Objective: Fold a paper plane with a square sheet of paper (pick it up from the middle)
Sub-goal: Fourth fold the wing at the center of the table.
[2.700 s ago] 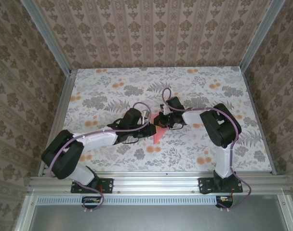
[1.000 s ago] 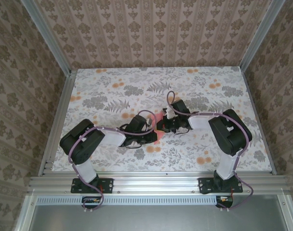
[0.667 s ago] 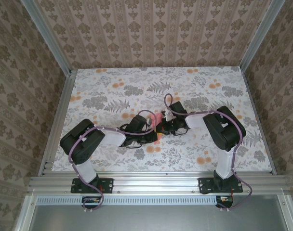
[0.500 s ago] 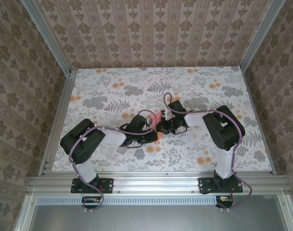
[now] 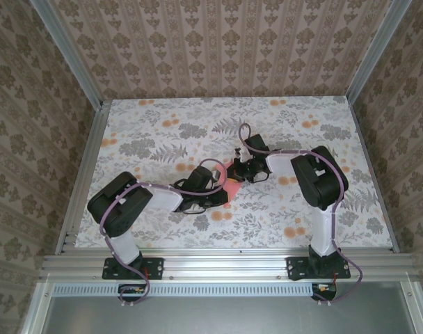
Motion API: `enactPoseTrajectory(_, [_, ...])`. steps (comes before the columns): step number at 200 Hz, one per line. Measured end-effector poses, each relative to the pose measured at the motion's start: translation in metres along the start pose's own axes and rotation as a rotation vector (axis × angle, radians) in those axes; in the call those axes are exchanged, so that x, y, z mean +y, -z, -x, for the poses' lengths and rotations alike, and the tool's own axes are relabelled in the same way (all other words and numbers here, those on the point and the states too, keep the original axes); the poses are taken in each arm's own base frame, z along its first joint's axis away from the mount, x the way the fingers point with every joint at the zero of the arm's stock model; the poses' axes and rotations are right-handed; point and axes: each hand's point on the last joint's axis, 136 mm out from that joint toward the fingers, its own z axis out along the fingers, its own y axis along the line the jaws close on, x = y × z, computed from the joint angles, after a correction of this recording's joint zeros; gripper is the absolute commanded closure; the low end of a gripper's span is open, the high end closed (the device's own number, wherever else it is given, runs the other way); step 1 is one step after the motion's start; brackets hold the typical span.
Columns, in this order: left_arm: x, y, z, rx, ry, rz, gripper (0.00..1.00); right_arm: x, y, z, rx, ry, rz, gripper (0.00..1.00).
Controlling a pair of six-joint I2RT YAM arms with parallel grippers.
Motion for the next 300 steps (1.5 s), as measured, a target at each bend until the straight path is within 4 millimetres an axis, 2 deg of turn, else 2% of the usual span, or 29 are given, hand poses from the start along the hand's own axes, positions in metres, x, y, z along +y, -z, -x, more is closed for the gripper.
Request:
enactPoseTrajectory(67, [0.0,0.0,0.0,-0.006,0.002,0.0,1.0,-0.002,0.001,0.031,-0.008,-0.024,0.046,0.91])
enactPoseTrajectory(176, [0.0,0.0,0.0,-0.009,0.0,-0.003,1.0,-0.009,0.007,0.094,-0.08,-0.041,0.079,0.9])
enactPoseTrajectory(216, [-0.001,0.0,0.0,-0.005,0.002,0.001,0.97,-0.016,0.017,0.107,-0.118,-0.048,0.063,0.85])
enactPoseTrajectory(227, [-0.002,0.0,-0.001,0.004,0.003,0.008,0.96,-0.014,0.024,0.108,-0.126,-0.045,0.059,0.84])
enactPoseTrajectory(236, [-0.003,0.001,-0.004,0.018,0.003,0.02,0.91,-0.01,0.032,0.108,-0.136,-0.034,0.057,0.82])
enactPoseTrajectory(267, [-0.006,0.017,-0.012,0.068,-0.015,0.085,0.75,0.022,0.08,0.097,-0.213,0.039,0.068,0.75])
enactPoseTrajectory(284, [-0.024,0.035,0.002,0.04,-0.044,0.082,0.71,0.039,0.106,0.085,-0.256,0.082,0.075,0.71])
enactPoseTrajectory(300, [-0.054,0.058,0.027,-0.029,-0.086,0.037,0.69,0.043,0.12,0.07,-0.279,0.1,0.074,0.7])
